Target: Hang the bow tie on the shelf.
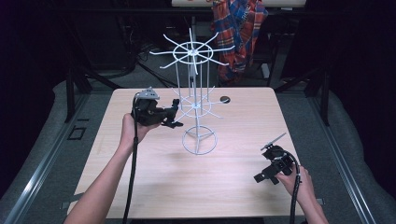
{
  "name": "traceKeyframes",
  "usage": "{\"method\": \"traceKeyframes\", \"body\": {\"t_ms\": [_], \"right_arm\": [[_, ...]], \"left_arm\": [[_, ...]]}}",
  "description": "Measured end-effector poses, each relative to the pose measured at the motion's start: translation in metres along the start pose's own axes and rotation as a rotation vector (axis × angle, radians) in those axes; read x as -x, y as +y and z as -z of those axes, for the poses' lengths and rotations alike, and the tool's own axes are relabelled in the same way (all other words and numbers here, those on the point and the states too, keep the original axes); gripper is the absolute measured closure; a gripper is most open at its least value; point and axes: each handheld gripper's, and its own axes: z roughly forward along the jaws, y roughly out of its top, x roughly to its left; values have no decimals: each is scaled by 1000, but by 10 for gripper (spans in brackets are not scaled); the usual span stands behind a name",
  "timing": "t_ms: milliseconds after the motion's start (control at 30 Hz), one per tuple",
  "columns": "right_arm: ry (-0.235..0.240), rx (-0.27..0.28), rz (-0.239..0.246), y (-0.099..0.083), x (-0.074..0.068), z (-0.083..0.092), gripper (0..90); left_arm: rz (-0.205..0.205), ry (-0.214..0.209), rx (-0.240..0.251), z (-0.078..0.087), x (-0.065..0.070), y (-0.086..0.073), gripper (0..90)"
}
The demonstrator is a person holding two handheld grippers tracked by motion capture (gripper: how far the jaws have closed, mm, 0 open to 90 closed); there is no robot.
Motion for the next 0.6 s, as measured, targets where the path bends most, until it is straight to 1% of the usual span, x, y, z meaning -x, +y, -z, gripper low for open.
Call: {"method": "traceKeyframes", "body": {"t_ms": [233, 300, 367, 400, 467, 533, 600], "right_arm": [[2, -1, 0, 0, 0, 0, 116], [0, -5, 3, 0, 0, 0, 116], [-1, -8, 5, 0, 0, 0, 116], [0, -8, 5, 0, 0, 0, 116], [-5, -11, 7, 0, 0, 0, 116], [-4, -12, 8, 0, 0, 0, 116], [2, -9, 4, 0, 0, 0, 116]], "left_arm": [[1, -5, -13, -5, 0, -1, 882], [9, -6, -24, -7, -1, -3, 882], [11, -1, -25, -9, -2, -4, 882], [13, -3, -35, -10, -2, -5, 882], [21, 0, -37, -12, -3, -7, 882], [22, 0, -54, -14, -4, -9, 882], [28, 0, -57, -16, -4, -10, 883]]}}
